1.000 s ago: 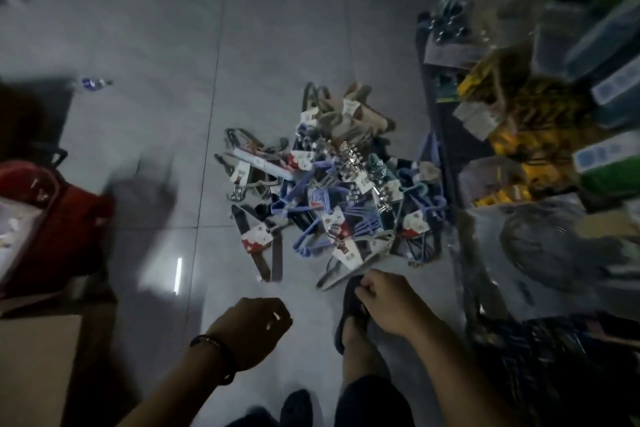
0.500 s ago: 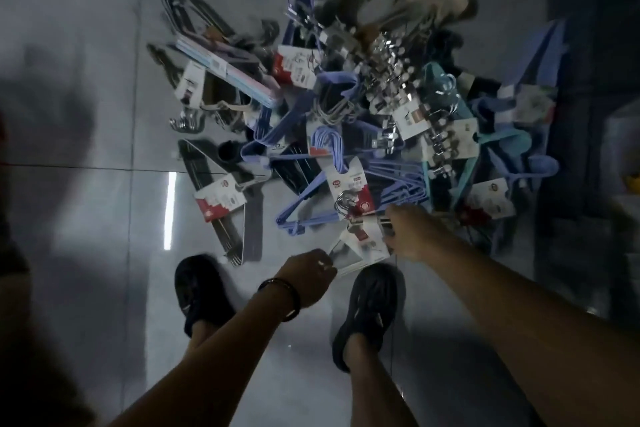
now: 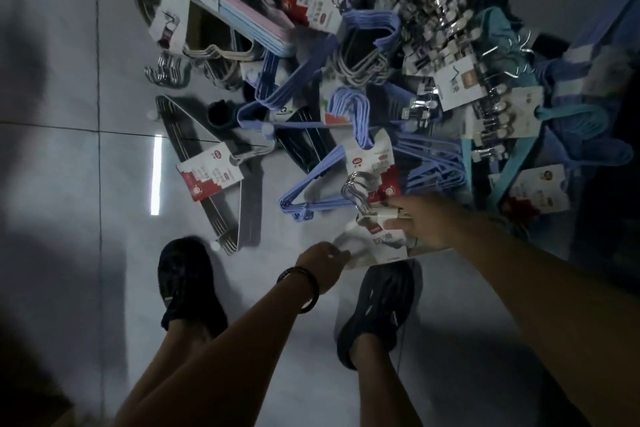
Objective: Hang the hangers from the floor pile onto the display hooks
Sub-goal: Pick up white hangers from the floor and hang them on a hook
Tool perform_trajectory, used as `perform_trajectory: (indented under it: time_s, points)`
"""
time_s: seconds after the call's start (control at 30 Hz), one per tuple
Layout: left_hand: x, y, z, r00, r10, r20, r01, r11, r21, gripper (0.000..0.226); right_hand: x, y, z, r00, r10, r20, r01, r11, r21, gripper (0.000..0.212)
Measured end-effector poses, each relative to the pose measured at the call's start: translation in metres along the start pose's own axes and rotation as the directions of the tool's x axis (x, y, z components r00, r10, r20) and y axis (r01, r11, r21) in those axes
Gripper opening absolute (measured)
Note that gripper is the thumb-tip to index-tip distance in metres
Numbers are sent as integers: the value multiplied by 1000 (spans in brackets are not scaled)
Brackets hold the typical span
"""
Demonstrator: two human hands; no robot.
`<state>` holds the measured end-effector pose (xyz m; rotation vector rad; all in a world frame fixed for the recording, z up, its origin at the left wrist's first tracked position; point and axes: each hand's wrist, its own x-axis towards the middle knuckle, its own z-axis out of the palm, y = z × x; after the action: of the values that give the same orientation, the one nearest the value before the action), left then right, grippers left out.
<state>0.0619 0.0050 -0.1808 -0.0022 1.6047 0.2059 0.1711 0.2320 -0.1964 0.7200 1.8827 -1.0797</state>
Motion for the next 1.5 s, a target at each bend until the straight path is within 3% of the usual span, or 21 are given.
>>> perform_trajectory:
  time_s: [0.1,0.17,0.2,0.27,0.33,0.4,0.53,0.63,0.77,0.8,0.9,0.93,1.07,1.17,1.23,1.27,1.3,1.37,1.4,1.5]
  points:
    - [-32,-9,-17,935,-155,320,194,976,-94,70,-16,-30,-18,996,-91,-2,90,990,108,43]
    - [-48,-18,-33,884,-124,451,256,936,-243,82,-24,-56,-24,992,-117,-40,122,983,136,39]
    - [-54,-24,-40,891,-69,448,258,889,-378,81,-25,-68,-25,990,-130,-62,138,979,153,33]
    - [-64,-32,-55,958,25,287,175,740,-650,72,-26,-94,-23,980,-161,-118,184,958,222,11]
    - [-72,-38,-71,995,70,76,26,542,-840,59,-23,-127,-15,971,-155,-182,207,926,316,2]
    - [-76,-43,-91,992,95,-82,-113,396,-911,46,-14,-166,3,969,-95,-229,190,878,439,8]
    - [-68,-57,-152,956,102,-275,-293,298,-908,23,18,-227,65,970,28,-241,131,774,619,15]
    - [-55,-75,-197,932,93,-349,-358,363,-860,27,42,-252,93,979,0,-204,90,896,434,18]
    - [-40,-111,-244,906,93,-412,-398,513,-760,33,74,-265,106,983,102,-153,-10,861,508,57]
    - [-36,-120,-255,903,99,-419,-400,552,-732,31,87,-263,109,973,143,-182,-32,863,505,53]
    - [-20,-137,-284,912,107,-396,-368,637,-677,30,119,-278,97,913,258,-315,-110,901,419,16]
    - [-12,-143,-292,923,108,-369,-346,651,-676,31,134,-281,95,886,282,-369,-113,901,419,15]
    - [13,-150,-307,956,152,-252,-287,670,-684,40,175,-288,88,831,406,-380,-67,751,656,38]
    - [36,-127,-303,949,138,-284,-301,670,-679,54,197,-286,89,759,567,-319,-114,599,793,65]
    - [51,-108,-292,924,47,-380,-254,818,-516,55,201,-285,86,754,614,-234,-129,488,864,105]
    - [59,-102,-287,897,16,-442,-195,911,-363,56,202,-284,86,778,601,-185,-107,417,903,111]
    - [64,-98,-284,875,2,-485,-165,941,-295,58,203,-284,87,816,563,-128,-95,350,932,96]
    - [76,-97,-283,897,-19,-442,-199,876,-440,65,202,-287,86,848,523,-84,-70,268,961,52]
    - [82,-99,-285,910,-27,-414,-215,822,-527,68,205,-287,88,845,529,-83,-72,264,962,46]
    - [87,-109,-293,939,-29,-342,-219,716,-663,66,214,-283,97,803,581,-133,-72,316,946,55]
